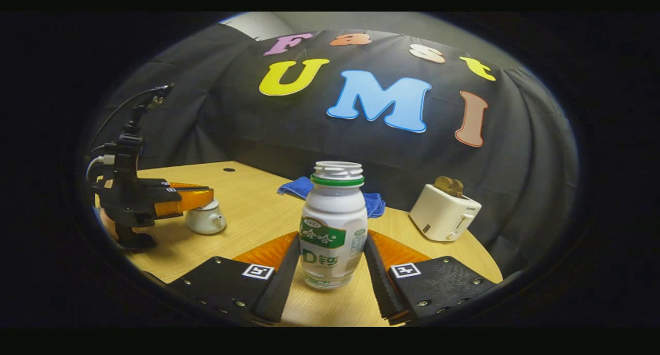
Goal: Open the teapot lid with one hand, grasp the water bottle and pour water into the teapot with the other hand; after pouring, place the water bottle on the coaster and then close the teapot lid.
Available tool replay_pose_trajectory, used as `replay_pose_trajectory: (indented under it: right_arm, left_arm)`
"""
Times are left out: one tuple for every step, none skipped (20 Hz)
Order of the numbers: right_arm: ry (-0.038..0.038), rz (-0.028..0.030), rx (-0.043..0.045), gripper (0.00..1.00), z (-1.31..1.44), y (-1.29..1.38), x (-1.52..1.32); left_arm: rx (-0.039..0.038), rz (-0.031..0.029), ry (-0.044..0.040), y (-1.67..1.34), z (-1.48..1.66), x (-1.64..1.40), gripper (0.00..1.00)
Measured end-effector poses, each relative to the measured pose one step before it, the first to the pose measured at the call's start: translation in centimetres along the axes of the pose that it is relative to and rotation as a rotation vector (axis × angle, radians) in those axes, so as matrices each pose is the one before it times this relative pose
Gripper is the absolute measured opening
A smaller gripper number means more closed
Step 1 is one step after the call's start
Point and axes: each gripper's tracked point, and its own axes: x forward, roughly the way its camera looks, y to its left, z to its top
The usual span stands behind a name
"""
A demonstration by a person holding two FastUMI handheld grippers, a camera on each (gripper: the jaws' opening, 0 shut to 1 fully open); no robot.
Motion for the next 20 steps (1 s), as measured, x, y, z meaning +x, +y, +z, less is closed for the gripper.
replay_pose_trajectory:
  right_arm:
    - [0.00205,-0.00386,0.00202,0.68,-0.031,-0.085,0.013]
    - [0.00237,-0.00406,0.00139,0.68,-0.044,-0.184,-0.028]
    - [0.00246,-0.00322,0.00252,0.68,-0.106,-0.077,0.004]
    - [0.0029,-0.00075,0.00281,0.68,-0.064,-0.085,0.001]
    - [0.0016,0.00007,0.00324,0.68,-0.101,-0.027,-0.01]
    - [0.00298,-0.00151,0.00223,0.68,-0.028,-0.102,0.0]
    - [0.0021,-0.00173,0.0032,0.68,-0.028,-0.095,0.089]
    - [0.00192,-0.00154,0.0056,0.68,-0.092,-0.138,0.061]
    - [0.00015,-0.0001,0.00791,0.68,0.012,-0.097,0.157]
    - [0.00054,0.00128,0.01211,0.68,0.011,-0.057,0.176]
    - [0.00223,0.00336,0.01493,0.68,-0.106,-0.007,0.131]
    - [0.0021,0.00435,0.01629,0.67,-0.061,-0.057,0.234]
    - [0.00262,0.00233,0.01678,0.67,-0.061,-0.06,0.246]
    - [0.00214,0.00234,0.01333,0.67,-0.088,-0.084,0.178]
    - [0.00403,-0.00129,0.01269,0.67,-0.168,-0.109,0.29]
    - [0.00717,-0.00195,0.00846,0.67,-0.227,-0.112,0.271]
    - [0.0101,0.00092,0.01103,0.67,-0.37,-0.008,0.316]
    - [0.0113,0.00126,0.00973,0.67,-0.302,-0.02,0.272]
    - [0.00434,-0.00349,0.01194,0.67,-0.171,-0.072,0.144]
    - [0.00277,-0.00417,0.01392,0.68,-0.038,-0.2,0.286]
  left_arm:
    - [0.00669,0.00433,-0.00388,-0.064,-0.036,-0.095,0.15]
    - [0.00652,0.00424,-0.00226,0.044,-0.055,0.022,0.15]
    - [0.00265,0.00185,-0.00118,0.015,-0.17,-0.053,0.15]
    - [0.00247,0.00287,0.00018,0.022,-0.143,-0.026,0.15]
    - [-0.0004,0.00213,-0.00334,-0.004,0.119,-0.005,0.1]
    - [-0.00523,-0.0046,-0.00268,-0.099,-0.008,-0.01,0.2]
    - [-0.00553,-0.00191,-0.00135,-0.046,0.188,0.017,0.23]
    - [-0.00273,0.00198,-0.00415,0.006,0.099,-0.166,0.27]
    - [-0.0008,0.00148,-0.00356,0.044,0.218,-0.279,0.27]
    - [-0.00119,-0.00067,-0.01459,0.027,0.366,-0.293,0.26]
    - [-0.00003,0.00047,-0.01925,-0.002,0.632,-0.257,0.27]
    - [0.00142,0.00179,-0.02044,0.103,0.759,-0.423,0.28]
    - [0.00077,-0.00031,-0.01968,0.054,0.814,-0.36,0.28]
    - [-0.00218,0.00069,-0.01766,0.117,0.681,-0.548,0.28]
    - [-0.00461,-0.00128,-0.01384,0.127,0.748,-0.482,0.28]
    - [-0.00688,0.00002,-0.00888,0.202,0.576,-0.509,0.24]
    - [-0.00675,0.00068,-0.00216,0.243,0.536,-0.568,0.28]
    - [-0.00544,0.00159,0.00114,0.34,0.156,-0.508,0.28]
    - [-0.00364,0.00697,0.00454,0.444,0.198,-0.514,0.28]
    - [-0.00575,0.00401,0.00145,0.342,0.141,-0.506,0.28]
